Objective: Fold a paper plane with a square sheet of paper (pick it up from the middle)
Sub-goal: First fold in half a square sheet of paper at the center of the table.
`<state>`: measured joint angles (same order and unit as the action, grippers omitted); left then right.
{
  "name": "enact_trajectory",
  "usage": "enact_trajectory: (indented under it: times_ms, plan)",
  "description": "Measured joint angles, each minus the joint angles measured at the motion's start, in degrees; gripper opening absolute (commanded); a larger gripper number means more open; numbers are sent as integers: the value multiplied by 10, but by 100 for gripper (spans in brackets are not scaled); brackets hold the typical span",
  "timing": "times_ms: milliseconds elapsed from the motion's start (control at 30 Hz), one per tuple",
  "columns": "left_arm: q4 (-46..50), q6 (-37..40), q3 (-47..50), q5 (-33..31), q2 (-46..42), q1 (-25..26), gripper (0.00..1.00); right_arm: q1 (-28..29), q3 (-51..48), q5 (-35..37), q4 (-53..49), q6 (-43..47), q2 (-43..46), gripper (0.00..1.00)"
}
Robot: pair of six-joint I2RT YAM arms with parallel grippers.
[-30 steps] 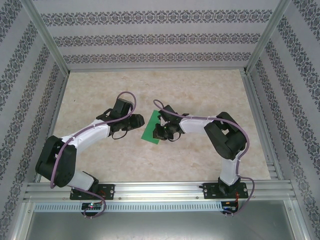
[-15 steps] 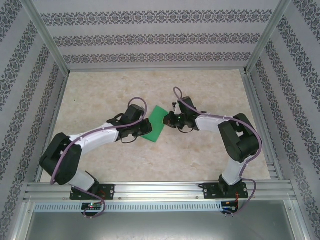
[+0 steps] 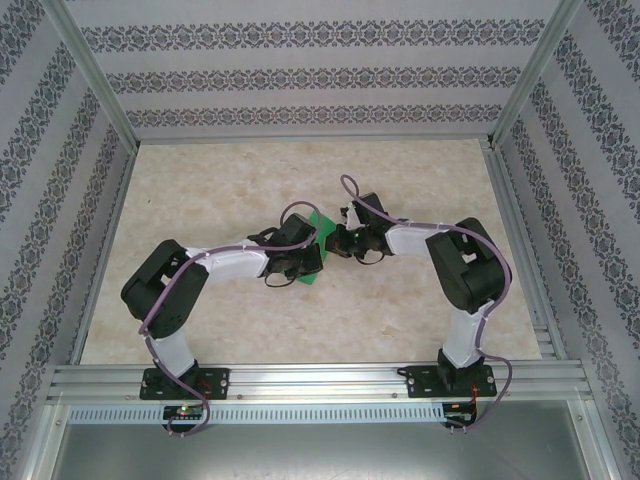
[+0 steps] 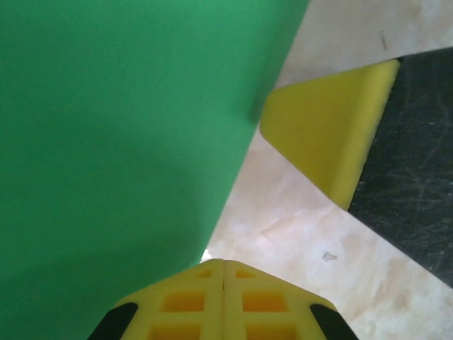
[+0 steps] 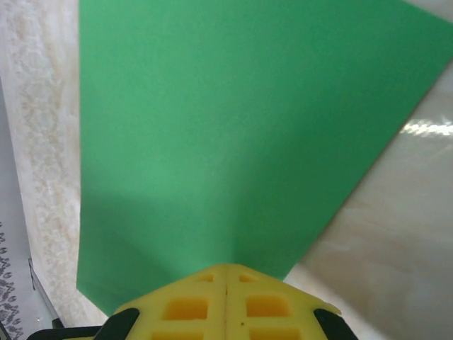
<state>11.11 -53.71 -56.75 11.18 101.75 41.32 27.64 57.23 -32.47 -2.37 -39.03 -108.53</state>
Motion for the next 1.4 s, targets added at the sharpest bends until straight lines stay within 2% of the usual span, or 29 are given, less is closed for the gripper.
enact_trajectory:
  times_ms: [367,1000,1400]
  plan:
    - [-8,5,0,-21,7,0,0,16,58,-6,-39,20,-36,0]
    - [-20,16,-1,-28,34,0,0,16,67,-9,-59,32,-61,0]
    - [5,15,-14,-28,39,0,0,5,72,-23,-62,45,-69,0]
